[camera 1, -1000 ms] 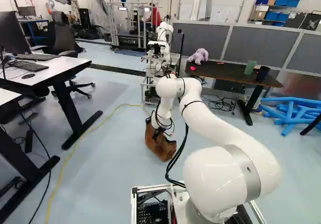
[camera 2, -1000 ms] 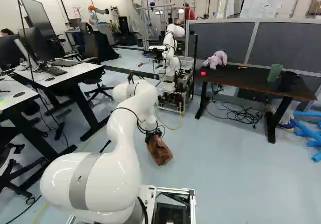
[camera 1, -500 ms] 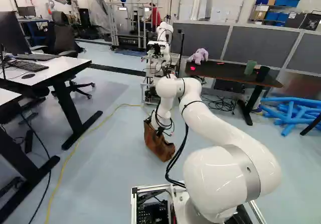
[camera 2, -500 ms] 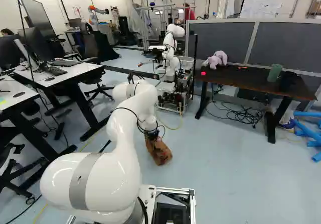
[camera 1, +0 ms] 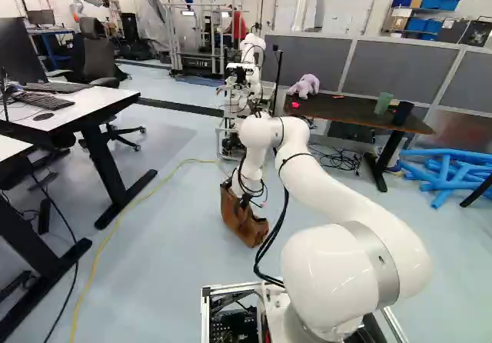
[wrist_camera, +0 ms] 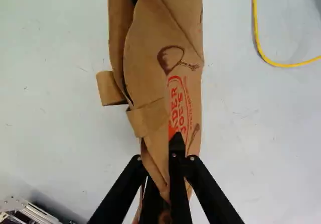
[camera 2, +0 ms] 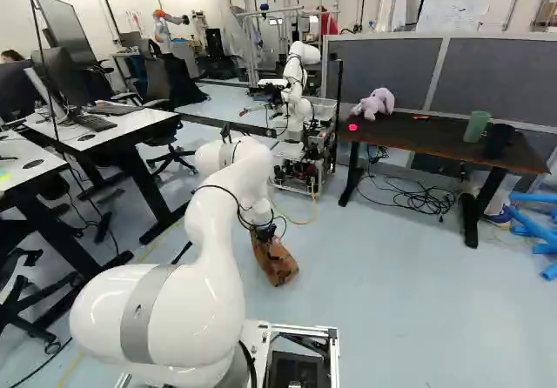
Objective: Pick up the bag on the ground and place it on the table
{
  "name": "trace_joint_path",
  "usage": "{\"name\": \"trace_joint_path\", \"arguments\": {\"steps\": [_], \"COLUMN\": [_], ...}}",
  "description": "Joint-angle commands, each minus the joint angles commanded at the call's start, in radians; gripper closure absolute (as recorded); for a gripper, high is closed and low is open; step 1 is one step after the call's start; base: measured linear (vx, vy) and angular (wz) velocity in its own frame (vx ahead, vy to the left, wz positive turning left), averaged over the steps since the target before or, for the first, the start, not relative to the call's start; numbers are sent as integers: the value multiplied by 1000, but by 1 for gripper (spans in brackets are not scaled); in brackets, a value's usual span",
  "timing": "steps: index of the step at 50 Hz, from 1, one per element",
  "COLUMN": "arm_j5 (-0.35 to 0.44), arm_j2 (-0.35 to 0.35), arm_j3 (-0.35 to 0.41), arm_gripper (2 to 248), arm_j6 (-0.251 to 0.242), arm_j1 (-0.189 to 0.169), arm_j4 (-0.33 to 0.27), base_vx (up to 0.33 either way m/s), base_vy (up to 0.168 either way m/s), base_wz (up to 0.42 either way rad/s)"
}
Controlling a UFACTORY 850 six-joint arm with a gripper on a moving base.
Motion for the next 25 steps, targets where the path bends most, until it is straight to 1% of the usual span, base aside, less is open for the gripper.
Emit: {"name": "trace_joint_path", "arguments": {"steps": [12, 25], "arm_j5": [-6, -21], "arm_j2": [51, 108], "arm_j3": [59, 125], "arm_gripper": [229, 229], "arm_j6": [0, 0], "arm_j1": [1, 2], "arm_j4": [2, 18], "base_vx": [0, 0], "base_vy": [0, 0], "base_wz": [0, 0]}}
